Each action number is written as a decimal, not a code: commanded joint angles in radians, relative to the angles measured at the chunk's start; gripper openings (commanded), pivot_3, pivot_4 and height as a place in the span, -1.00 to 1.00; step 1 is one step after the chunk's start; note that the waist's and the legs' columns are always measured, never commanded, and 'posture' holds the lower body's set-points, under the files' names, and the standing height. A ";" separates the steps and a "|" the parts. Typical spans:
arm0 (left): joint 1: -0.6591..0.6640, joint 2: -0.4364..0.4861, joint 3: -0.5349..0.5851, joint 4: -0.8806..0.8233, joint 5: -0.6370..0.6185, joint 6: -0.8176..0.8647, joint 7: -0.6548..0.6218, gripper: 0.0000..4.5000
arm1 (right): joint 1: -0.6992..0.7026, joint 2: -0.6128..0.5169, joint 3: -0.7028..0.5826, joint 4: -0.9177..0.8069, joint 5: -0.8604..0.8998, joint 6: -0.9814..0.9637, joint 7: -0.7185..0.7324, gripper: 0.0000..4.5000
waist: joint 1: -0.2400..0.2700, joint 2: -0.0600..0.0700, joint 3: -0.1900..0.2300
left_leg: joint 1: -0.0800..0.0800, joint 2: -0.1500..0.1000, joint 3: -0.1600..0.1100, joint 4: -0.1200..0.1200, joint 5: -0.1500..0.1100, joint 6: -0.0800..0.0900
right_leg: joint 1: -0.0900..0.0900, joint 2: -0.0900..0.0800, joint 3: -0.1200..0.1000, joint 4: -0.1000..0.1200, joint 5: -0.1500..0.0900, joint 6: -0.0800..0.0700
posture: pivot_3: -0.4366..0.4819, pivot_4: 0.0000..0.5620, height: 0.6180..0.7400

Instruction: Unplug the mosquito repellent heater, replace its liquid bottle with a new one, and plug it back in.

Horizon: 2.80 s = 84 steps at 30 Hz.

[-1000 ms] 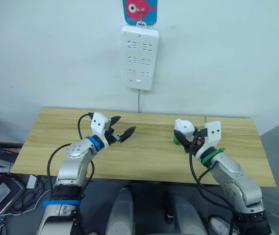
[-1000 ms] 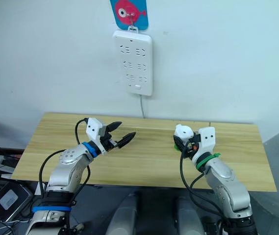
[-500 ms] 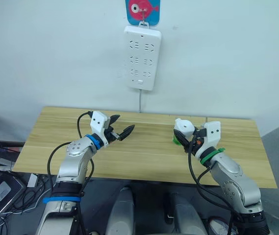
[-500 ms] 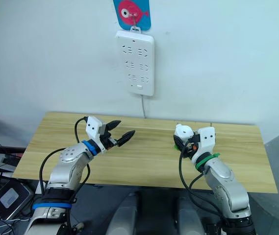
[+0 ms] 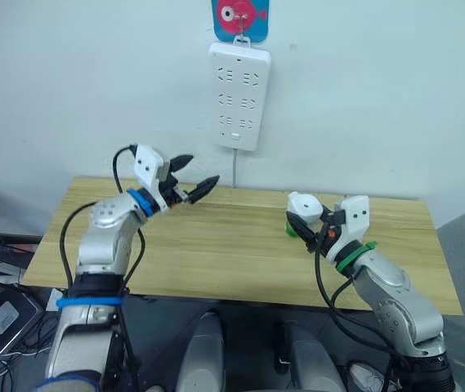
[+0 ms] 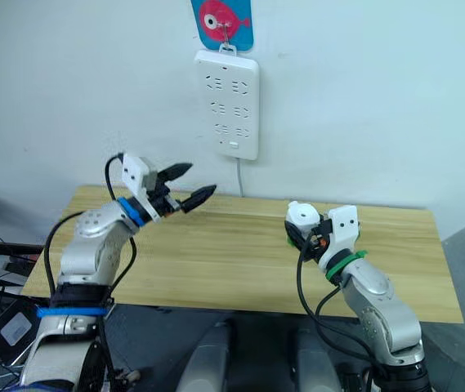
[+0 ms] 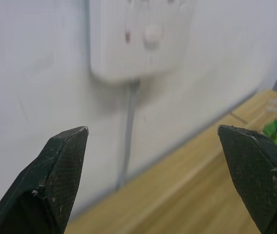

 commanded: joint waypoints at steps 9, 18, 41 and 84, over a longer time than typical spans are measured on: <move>-0.332 -0.047 -0.024 0.412 0.063 -0.225 -0.133 1.00 | -0.048 0.001 -0.042 -0.087 0.041 0.049 -0.014 0.38 | 0.001 0.000 0.000 | -0.001 -0.001 0.000 0.000 0.000 0.000 | 0.000 0.000 0.000 0.000 0.000 0.000 | 0.50 -0.09 1.00; -0.469 -0.093 -0.017 0.636 0.105 -0.344 -0.164 1.00 | -0.042 0.012 -0.060 -0.110 0.042 0.066 -0.035 0.38 | -0.003 0.000 0.000 | -0.001 -0.001 -0.001 0.001 0.000 0.000 | -0.001 0.000 -0.001 0.001 0.000 0.000 | 0.46 -0.10 1.00; -0.517 -0.140 0.040 0.557 -0.020 -0.024 -0.318 0.32 | -0.078 0.005 -0.098 -0.202 0.153 0.199 -0.059 0.38 | -0.014 0.000 0.000 | -0.002 -0.001 -0.003 0.002 0.000 0.000 | 0.000 0.000 -0.002 0.001 0.000 0.000 | 0.42 -0.07 1.00; -0.478 -0.132 0.024 0.475 -0.011 0.055 -0.351 -0.41 | -0.644 0.037 -0.133 -0.108 0.237 0.595 -0.286 0.38 | -0.024 0.000 0.000 | -0.003 -0.001 -0.005 0.002 0.000 0.000 | -0.001 0.000 -0.005 0.002 0.003 -0.005 | 0.45 -0.18 1.00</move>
